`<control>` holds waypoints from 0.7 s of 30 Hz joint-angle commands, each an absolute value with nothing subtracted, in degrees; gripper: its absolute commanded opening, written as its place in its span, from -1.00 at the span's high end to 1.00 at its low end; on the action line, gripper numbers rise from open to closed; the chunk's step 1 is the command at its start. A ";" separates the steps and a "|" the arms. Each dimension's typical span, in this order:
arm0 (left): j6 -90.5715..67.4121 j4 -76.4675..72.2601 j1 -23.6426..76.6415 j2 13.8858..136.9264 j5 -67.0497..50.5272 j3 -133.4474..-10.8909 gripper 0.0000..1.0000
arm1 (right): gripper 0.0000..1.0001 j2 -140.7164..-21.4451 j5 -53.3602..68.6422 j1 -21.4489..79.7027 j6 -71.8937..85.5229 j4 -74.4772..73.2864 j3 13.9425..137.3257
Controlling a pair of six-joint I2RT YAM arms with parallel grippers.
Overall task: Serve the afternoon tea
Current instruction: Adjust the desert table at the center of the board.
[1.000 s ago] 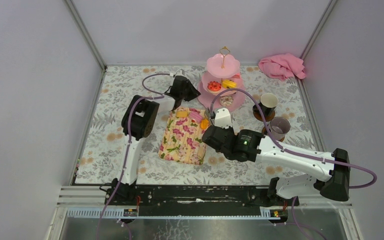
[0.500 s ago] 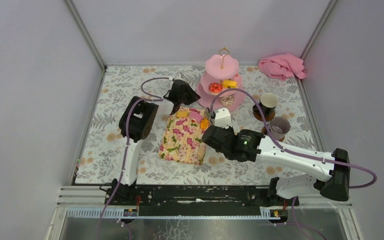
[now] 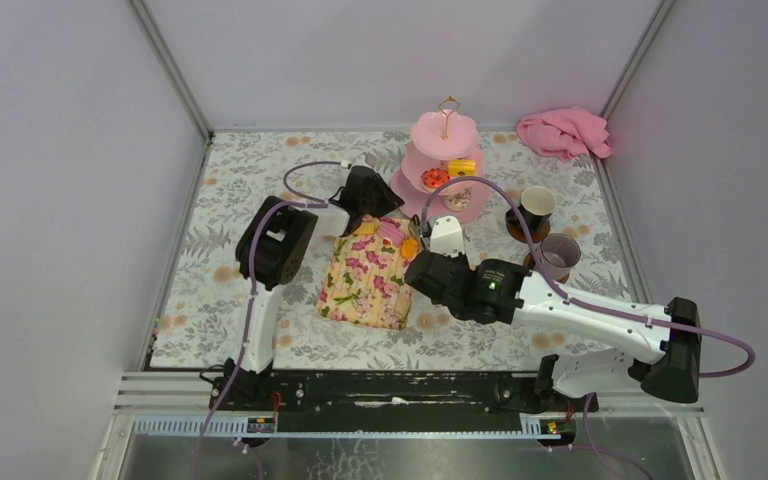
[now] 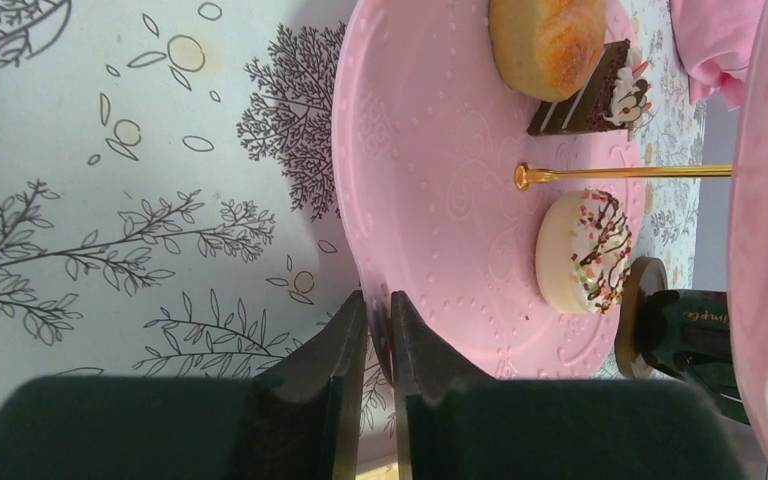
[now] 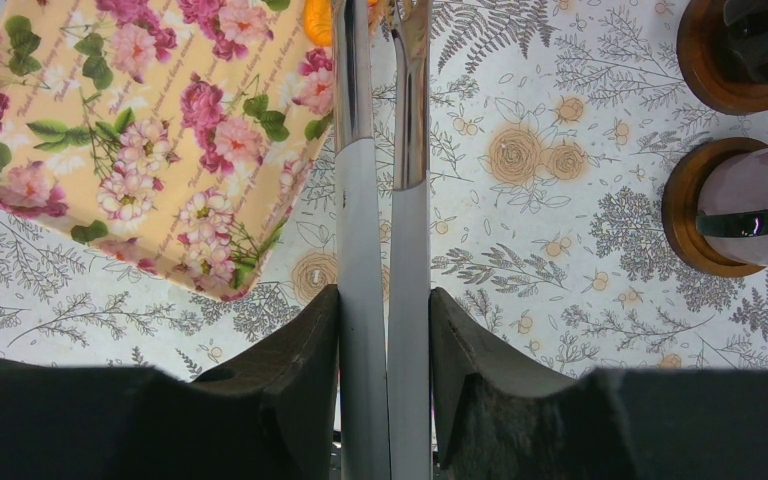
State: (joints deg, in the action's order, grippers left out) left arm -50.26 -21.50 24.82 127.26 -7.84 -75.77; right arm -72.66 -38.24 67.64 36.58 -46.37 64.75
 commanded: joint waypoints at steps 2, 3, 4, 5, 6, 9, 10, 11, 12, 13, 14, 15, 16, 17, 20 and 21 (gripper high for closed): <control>-49.65 -22.85 26.27 125.85 -8.84 -74.36 0.60 | 0.44 -70.75 -39.37 68.18 37.88 -44.68 65.35; -49.78 -22.85 26.28 125.74 -9.02 -74.22 0.57 | 0.44 -70.75 -39.34 68.19 37.88 -44.63 65.39; -49.95 -22.90 26.35 125.64 -9.08 -74.02 0.53 | 0.44 -70.82 -39.28 68.25 37.89 -44.51 65.39; -50.14 -23.04 26.39 125.44 -9.01 -73.71 0.47 | 0.44 -70.90 -39.24 68.21 37.85 -44.55 65.39; -50.25 -23.17 26.35 125.24 -8.86 -73.35 0.41 | 0.44 -70.99 -39.22 68.24 37.84 -44.52 65.39; -50.17 -23.25 26.35 124.72 -8.11 -72.93 0.25 | 0.44 -71.23 -39.10 68.31 37.76 -44.41 65.57; -50.18 -22.88 26.29 124.60 -7.77 -73.14 0.21 | 0.44 -71.27 -39.01 68.29 37.76 -44.44 65.70; -50.12 -22.51 26.26 124.56 -7.55 -73.33 0.18 | 0.45 -71.28 -39.09 68.34 37.70 -44.46 65.76; -50.10 -22.37 26.13 124.51 -7.25 -73.46 0.16 | 0.44 -71.28 -39.10 68.40 37.70 -44.47 65.79; -50.02 -22.14 26.04 124.38 -7.03 -73.62 0.15 | 0.44 -71.24 -39.10 68.38 37.75 -44.51 65.79; -49.93 -21.96 25.90 124.30 -6.82 -73.77 0.13 | 0.44 -71.20 -39.14 68.40 37.71 -44.49 65.80; -49.78 -21.59 25.77 124.28 -6.60 -74.08 0.12 | 0.44 -71.19 -39.19 68.46 37.82 -44.47 65.82; -49.61 -21.22 25.51 124.23 -6.42 -74.45 0.12 | 0.44 -71.19 -39.20 68.52 37.80 -44.49 65.77; -49.39 -20.77 25.30 124.35 -6.18 -74.89 0.11 | 0.44 -71.19 -39.20 68.48 37.73 -44.52 65.74; -48.69 -19.81 24.44 124.51 -5.70 -76.02 0.10 | 0.45 -71.36 -39.26 68.48 37.63 -44.49 65.83; -48.49 -19.59 24.07 124.58 -5.70 -76.30 0.10 | 0.45 -71.43 -39.21 68.49 37.53 -44.53 65.96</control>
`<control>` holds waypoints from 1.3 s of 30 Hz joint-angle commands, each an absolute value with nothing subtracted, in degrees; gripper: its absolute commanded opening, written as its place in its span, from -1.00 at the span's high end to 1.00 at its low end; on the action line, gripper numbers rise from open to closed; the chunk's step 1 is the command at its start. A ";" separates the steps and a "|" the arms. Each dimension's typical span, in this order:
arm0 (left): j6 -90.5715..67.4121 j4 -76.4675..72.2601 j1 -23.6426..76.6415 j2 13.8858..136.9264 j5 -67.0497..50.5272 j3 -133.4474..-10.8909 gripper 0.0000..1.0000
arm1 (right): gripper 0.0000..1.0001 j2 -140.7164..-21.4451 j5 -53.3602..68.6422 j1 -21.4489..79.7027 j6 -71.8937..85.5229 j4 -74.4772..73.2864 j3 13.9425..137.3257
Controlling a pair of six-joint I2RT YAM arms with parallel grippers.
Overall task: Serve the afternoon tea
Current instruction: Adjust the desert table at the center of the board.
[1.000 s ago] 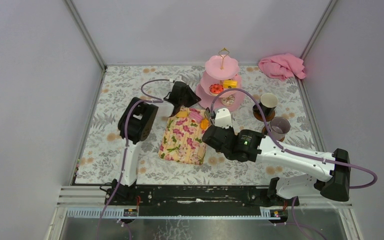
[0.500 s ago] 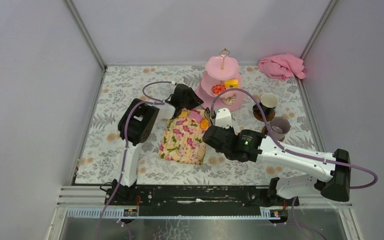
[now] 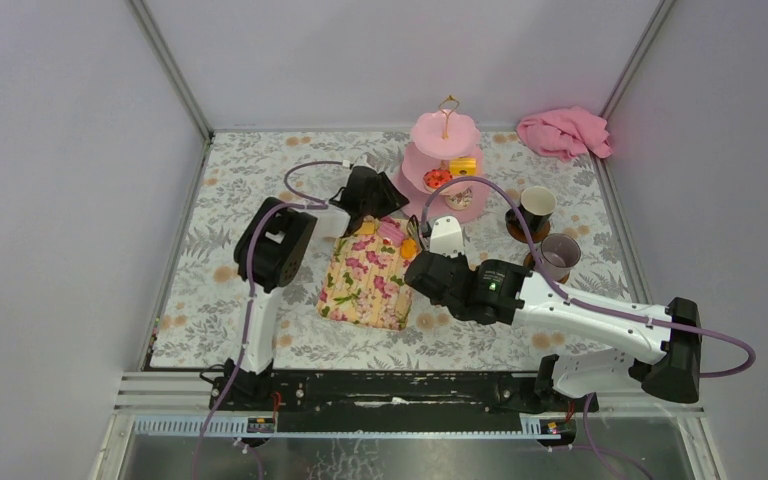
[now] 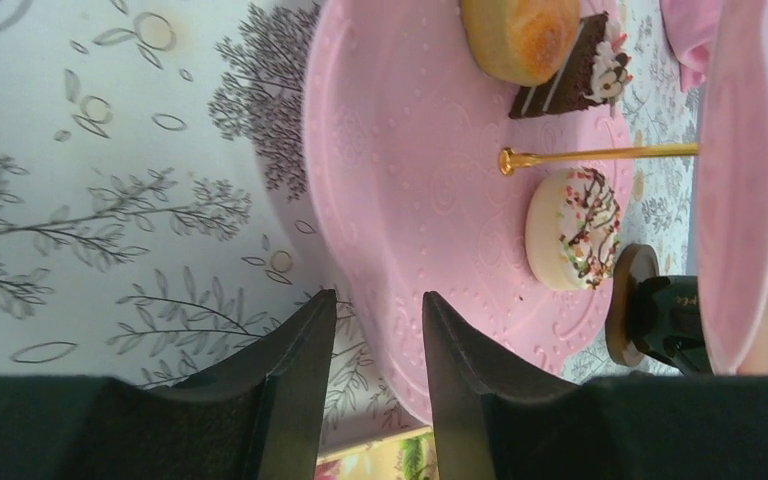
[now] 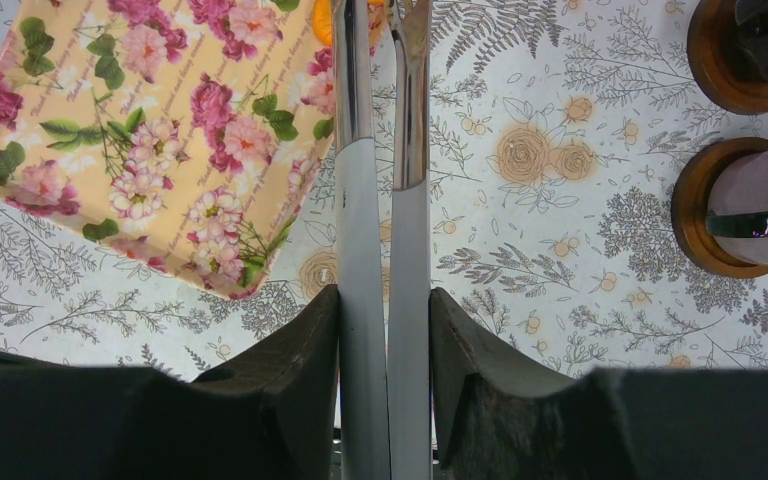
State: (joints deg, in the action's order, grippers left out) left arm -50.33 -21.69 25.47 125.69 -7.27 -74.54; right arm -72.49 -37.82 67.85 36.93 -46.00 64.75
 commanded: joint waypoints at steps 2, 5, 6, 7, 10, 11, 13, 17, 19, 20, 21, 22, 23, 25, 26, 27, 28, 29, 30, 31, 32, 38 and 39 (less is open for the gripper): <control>-47.99 -18.92 23.29 124.85 -5.67 -77.07 0.09 | 0.45 -71.52 -39.44 68.47 37.36 -44.46 66.05; -47.11 -18.21 22.09 125.55 -5.75 -78.02 0.08 | 0.44 -71.63 -39.53 68.47 37.06 -44.32 66.26; -46.92 -18.22 21.67 125.99 -5.90 -78.43 0.08 | 0.44 -71.70 -39.62 68.49 37.02 -44.30 66.35; -46.69 -18.12 21.36 126.50 -6.22 -79.11 0.08 | 0.44 -71.78 -39.61 68.51 36.88 -44.30 66.50; -46.03 -18.59 20.71 128.62 -8.16 -82.06 0.06 | 0.44 -72.13 -39.60 68.47 36.76 -44.34 66.70; -45.79 -18.57 20.53 129.40 -8.81 -83.23 0.06 | 0.44 -72.30 -39.62 68.50 36.74 -44.34 66.86; -45.26 -18.95 20.57 130.79 -10.19 -85.18 0.05 | 0.44 -72.54 -39.74 68.47 36.69 -44.38 66.95; -43.50 -17.63 20.48 133.68 -11.59 -89.70 0.05 | 0.44 -73.03 -39.81 68.48 36.56 -44.40 67.17; -42.29 -16.53 20.43 134.72 -11.88 -91.49 0.05 | 0.44 -73.12 -39.84 68.52 36.61 -44.47 67.24; -41.68 -15.74 20.46 135.15 -11.93 -92.33 0.05 | 0.44 -73.12 -39.84 68.47 36.59 -44.45 67.27; -41.18 -15.15 20.48 135.44 -11.88 -92.91 0.05 | 0.44 -73.12 -39.86 68.52 36.57 -44.47 67.25; -40.61 -14.71 20.46 135.66 -11.70 -93.21 0.06 | 0.44 -73.13 -39.88 68.51 36.57 -44.36 67.30; -40.11 -14.53 20.50 135.72 -11.63 -93.32 0.06 | 0.44 -73.13 -39.89 68.47 36.56 -44.37 67.29; -39.13 -13.98 20.52 135.77 -11.35 -93.30 0.10 | 0.44 -73.13 -39.77 68.47 36.55 -44.25 67.35; -38.85 -13.93 20.48 135.51 -11.15 -93.12 0.14 | 0.44 -73.13 -39.76 68.47 36.56 -44.29 67.38; -38.77 -14.12 20.44 135.35 -11.09 -92.55 0.19 | 0.44 -73.13 -39.69 68.48 36.61 -44.25 67.35; -38.81 -14.40 20.42 135.03 -10.91 -91.96 0.24 | 0.44 -73.13 -39.70 68.50 36.63 -44.29 67.35; -38.91 -14.79 20.39 134.75 -10.59 -91.32 0.30 | 0.45 -73.06 -39.66 68.47 36.65 -44.29 67.31; -39.18 -15.21 20.38 134.45 -10.43 -90.54 0.36 | 0.44 -72.97 -39.64 68.51 36.68 -44.25 67.18; -39.59 -15.81 20.38 134.03 -10.22 -89.50 0.43 | 0.44 -72.91 -39.63 68.53 36.82 -44.24 67.05; -40.02 -16.48 20.39 133.70 -10.05 -88.61 0.49 | 0.45 -72.80 -39.49 68.47 36.91 -44.23 67.06; -44.11 -17.74 20.39 132.17 -8.38 -84.22 0.76 | 0.45 -72.38 -39.22 68.50 37.26 -44.20 66.62; -45.19 -18.20 20.39 131.96 -8.38 -83.42 0.77 | 0.45 -72.34 -39.28 68.47 37.31 -44.24 66.54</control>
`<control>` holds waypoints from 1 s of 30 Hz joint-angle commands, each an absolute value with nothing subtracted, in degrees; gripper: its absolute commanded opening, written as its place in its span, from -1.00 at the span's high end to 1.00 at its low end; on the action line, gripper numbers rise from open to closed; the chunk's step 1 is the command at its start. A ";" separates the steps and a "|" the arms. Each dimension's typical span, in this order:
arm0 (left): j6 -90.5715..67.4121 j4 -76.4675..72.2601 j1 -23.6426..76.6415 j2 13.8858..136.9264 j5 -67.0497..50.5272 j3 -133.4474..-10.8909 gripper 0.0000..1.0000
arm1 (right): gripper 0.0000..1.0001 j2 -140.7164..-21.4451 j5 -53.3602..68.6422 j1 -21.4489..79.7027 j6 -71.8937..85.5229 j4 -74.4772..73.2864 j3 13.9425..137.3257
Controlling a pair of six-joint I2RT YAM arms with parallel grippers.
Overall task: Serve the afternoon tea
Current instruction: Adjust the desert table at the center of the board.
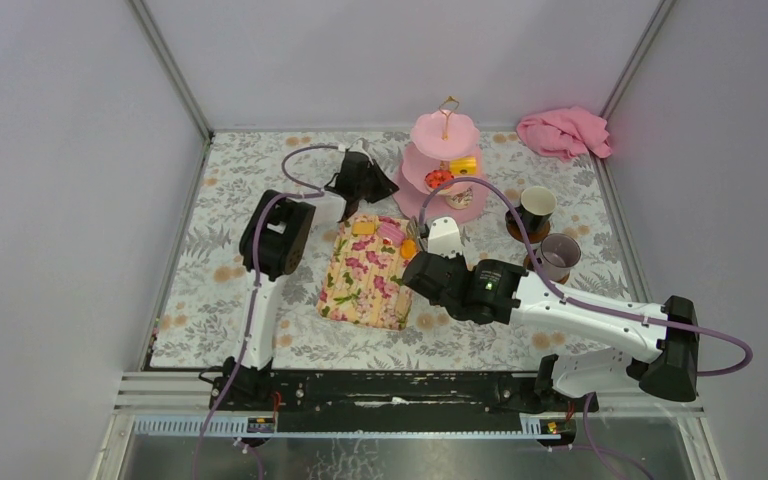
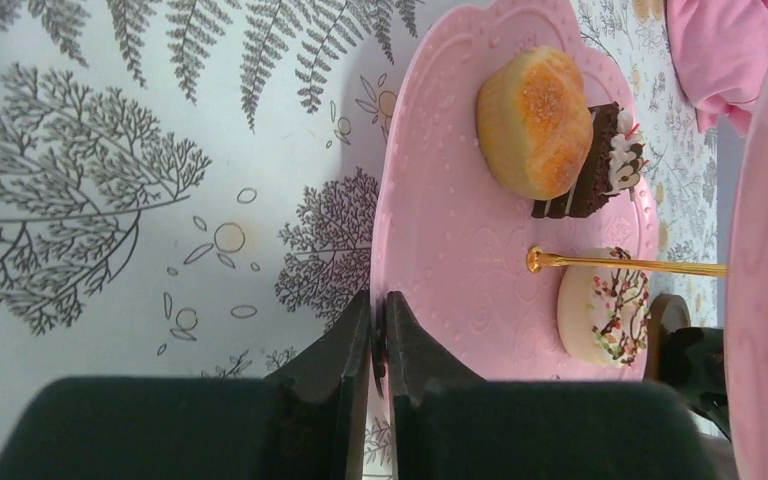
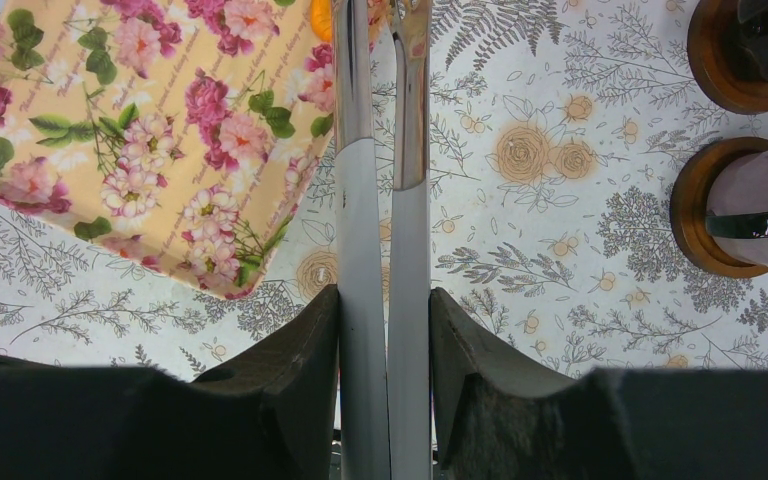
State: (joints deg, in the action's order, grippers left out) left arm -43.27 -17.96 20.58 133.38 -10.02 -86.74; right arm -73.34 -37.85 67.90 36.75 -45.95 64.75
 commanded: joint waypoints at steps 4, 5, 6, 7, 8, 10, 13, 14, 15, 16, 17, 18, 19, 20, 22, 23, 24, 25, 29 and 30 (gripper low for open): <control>-48.22 -19.22 20.56 130.71 -7.59 -80.93 0.78 | 0.45 -72.16 -39.28 68.49 37.40 -44.36 66.45; -48.84 -19.21 20.69 130.21 -7.06 -80.35 0.79 | 0.45 -72.16 -39.29 68.47 37.43 -44.36 66.40; -49.47 -19.17 20.78 129.73 -6.54 -79.70 0.79 | 0.45 -72.11 -39.28 68.51 37.45 -44.32 66.36; -50.15 -19.18 20.97 129.19 -5.99 -78.87 0.79 | 0.45 -72.15 -39.29 68.52 37.49 -44.38 66.27; -50.77 -19.10 21.30 128.63 -5.29 -78.17 0.79 | 0.45 -72.20 -39.24 68.47 37.49 -44.32 66.27; -52.17 -18.88 21.87 127.76 -3.62 -76.84 0.79 | 0.45 -72.31 -39.14 68.50 37.47 -44.19 66.19; -54.15 -18.27 22.86 126.49 -1.22 -75.08 0.79 | 0.45 -72.29 -38.93 68.54 37.60 -44.28 66.09; -54.70 -18.24 23.23 126.21 -0.44 -74.49 0.79 | 0.45 -72.16 -38.89 68.50 37.62 -44.25 66.02; -55.16 -18.02 23.54 126.09 0.42 -74.07 0.78 | 0.45 -72.08 -38.93 68.55 37.68 -44.29 65.99; -55.50 -17.63 23.84 126.04 0.96 -74.00 0.77 | 0.45 -71.94 -38.93 68.55 37.75 -44.23 65.87; -55.93 -17.07 24.08 126.06 1.63 -74.10 0.76 | 0.45 -71.82 -38.89 68.55 37.79 -44.22 65.69; -56.31 -16.78 24.26 126.16 2.00 -74.16 0.75 | 0.45 -71.62 -39.01 68.58 37.88 -44.22 65.54; -56.72 -16.61 24.49 126.23 2.43 -74.17 0.75 | 0.45 -71.53 -39.02 68.56 37.88 -44.29 65.34; -57.10 -16.49 24.58 126.29 2.73 -74.19 0.74 | 0.45 -71.47 -39.06 68.62 37.88 -44.30 65.12; -57.90 -16.35 24.95 126.41 3.63 -74.23 0.74 | 0.45 -71.46 -39.01 68.59 37.92 -44.23 64.89; -58.18 -16.41 25.00 126.61 4.02 -74.44 0.74 | 0.45 -71.52 -38.90 68.57 38.04 -44.08 64.75; -58.40 -16.34 25.16 126.70 4.30 -74.74 0.74 | 0.45 -71.56 -38.79 68.56 38.07 -43.96 64.65; -58.58 -16.16 25.21 127.00 4.68 -75.07 0.74 | 0.45 -71.62 -38.70 68.55 38.06 -43.95 64.65; -59.22 -16.09 25.64 127.66 5.26 -75.81 0.68 | 0.46 -71.85 -38.67 68.58 38.06 -43.83 64.53; -59.24 -16.11 25.66 127.85 5.01 -75.95 0.62 | 0.46 -71.87 -38.69 68.56 38.06 -43.79 64.54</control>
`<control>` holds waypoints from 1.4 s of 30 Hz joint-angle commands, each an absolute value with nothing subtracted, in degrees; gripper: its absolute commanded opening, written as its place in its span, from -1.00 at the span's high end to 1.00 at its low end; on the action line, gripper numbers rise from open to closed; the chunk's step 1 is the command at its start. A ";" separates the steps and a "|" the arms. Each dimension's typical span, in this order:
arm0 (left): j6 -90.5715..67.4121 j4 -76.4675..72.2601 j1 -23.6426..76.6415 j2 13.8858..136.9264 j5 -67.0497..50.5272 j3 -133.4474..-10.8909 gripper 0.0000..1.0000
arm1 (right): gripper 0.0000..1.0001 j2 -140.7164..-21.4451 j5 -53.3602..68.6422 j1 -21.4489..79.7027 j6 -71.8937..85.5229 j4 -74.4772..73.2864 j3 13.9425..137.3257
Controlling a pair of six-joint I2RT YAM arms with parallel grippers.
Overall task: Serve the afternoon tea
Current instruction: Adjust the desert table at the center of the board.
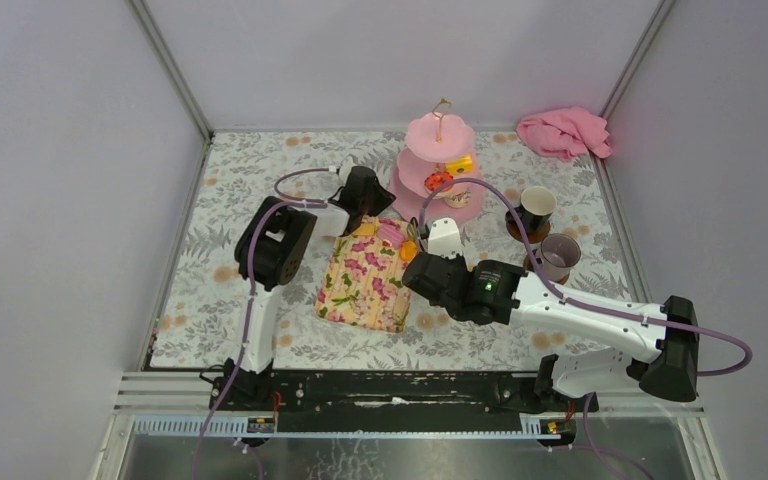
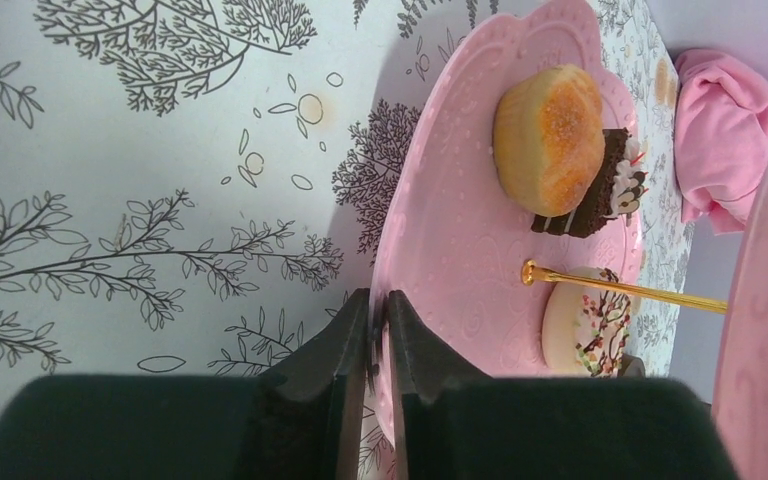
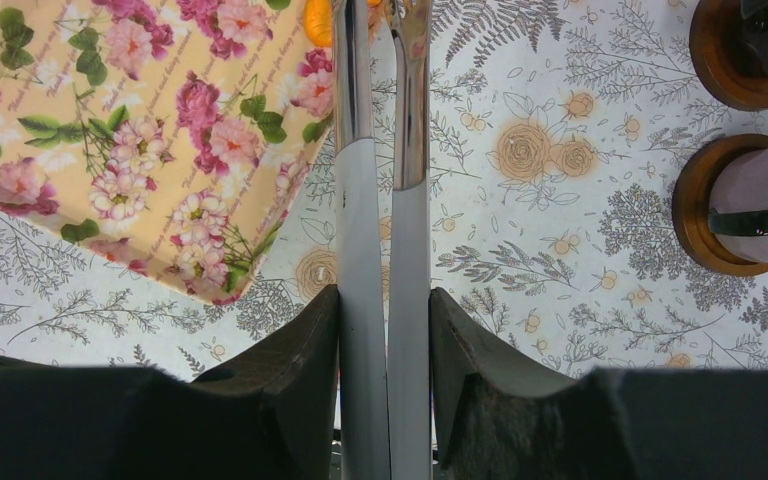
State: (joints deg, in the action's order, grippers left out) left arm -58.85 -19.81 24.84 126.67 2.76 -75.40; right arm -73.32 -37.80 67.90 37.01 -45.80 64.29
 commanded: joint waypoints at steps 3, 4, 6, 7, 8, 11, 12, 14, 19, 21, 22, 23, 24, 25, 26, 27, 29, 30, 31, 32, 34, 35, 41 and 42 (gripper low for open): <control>-58.71 -16.10 25.67 127.83 4.92 -76.23 0.48 | 0.45 -71.98 -38.66 68.56 38.00 -43.53 64.45; -58.20 -16.11 25.60 127.85 4.74 -76.38 0.43 | 0.45 -72.10 -38.67 68.55 37.83 -43.11 64.15; -56.58 -16.03 25.46 127.91 4.13 -77.08 0.35 | 0.45 -72.61 -38.48 68.56 37.75 -43.28 64.54; -55.65 -15.85 25.48 128.03 4.03 -77.45 0.30 | 0.45 -72.89 -38.40 68.56 37.83 -43.68 64.78; -54.97 -15.54 25.48 128.05 3.96 -77.92 0.26 | 0.45 -73.02 -38.29 68.55 37.87 -43.79 64.91; -53.87 -15.10 25.40 128.16 3.97 -78.56 0.22 | 0.45 -72.96 -38.15 68.56 37.77 -43.68 64.71; -53.67 -14.91 25.28 128.15 3.98 -78.64 0.22 | 0.45 -72.87 -38.20 68.59 37.64 -43.59 64.62; -53.17 -14.65 25.14 127.85 4.05 -78.62 0.19 | 0.45 -72.69 -38.27 68.62 37.38 -43.44 64.56; -51.48 -14.30 24.80 127.29 3.61 -78.90 0.09 | 0.45 -72.53 -38.30 68.59 36.93 -43.25 64.30; -50.87 -13.64 24.71 127.12 3.53 -79.45 0.08 | 0.45 -72.39 -38.20 68.60 37.01 -43.48 64.33; -50.73 -13.59 24.63 126.85 3.59 -79.50 0.07 | 0.45 -72.23 -38.23 68.56 37.00 -43.27 64.08; -50.59 -13.53 24.57 126.68 3.64 -79.40 0.07 | 0.45 -72.04 -38.23 68.58 36.89 -42.80 63.86; -50.48 -13.28 24.45 126.50 3.67 -79.49 0.07 | 0.45 -71.99 -38.21 68.58 36.77 -42.34 63.58; -50.38 -13.08 24.33 126.23 3.83 -79.47 0.06 | 0.45 -71.98 -38.13 68.58 36.61 -42.02 63.47; -50.29 -13.06 24.15 126.08 3.66 -79.45 0.05 | 0.45 -72.07 -38.14 68.56 36.45 -41.94 63.45; -50.15 -12.95 24.02 125.98 3.63 -79.37 0.04 | 0.45 -72.41 -38.02 68.58 36.31 -41.89 63.65; -50.02 -12.97 23.79 125.90 3.55 -79.22 0.04 | 0.45 -72.95 -37.89 68.56 36.08 -42.14 63.86; -49.93 -12.85 23.75 125.82 3.44 -79.20 0.03 | 0.45 -73.17 -37.89 68.58 36.04 -42.14 63.94; -49.86 -12.83 23.57 125.66 3.50 -79.07 0.03 | 0.45 -73.33 -37.85 68.60 35.99 -42.18 63.84; -49.72 -12.83 23.43 125.49 3.51 -79.05 0.02 | 0.44 -73.61 -37.80 68.56 35.93 -42.12 63.79; -49.51 -12.83 23.24 125.11 3.39 -78.98 0.01 | 0.45 -74.02 -37.69 68.56 35.89 -42.06 63.64; -49.42 -12.77 23.04 124.83 3.36 -79.01 -0.01 | 0.44 -74.27 -37.69 68.56 35.83 -42.09 63.63; -48.16 -12.02 22.31 123.29 3.21 -79.14 -0.03 | 0.44 -75.91 -37.34 68.57 33.84 -42.50 63.97; -47.90 -11.82 22.12 123.03 3.19 -79.14 -0.04 | 0.44 -76.20 -37.20 68.56 33.45 -42.58 64.11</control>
State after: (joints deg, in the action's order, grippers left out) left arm -50.39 -14.17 23.03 125.86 2.81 -78.76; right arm -75.46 -36.32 67.96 35.44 -44.23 63.18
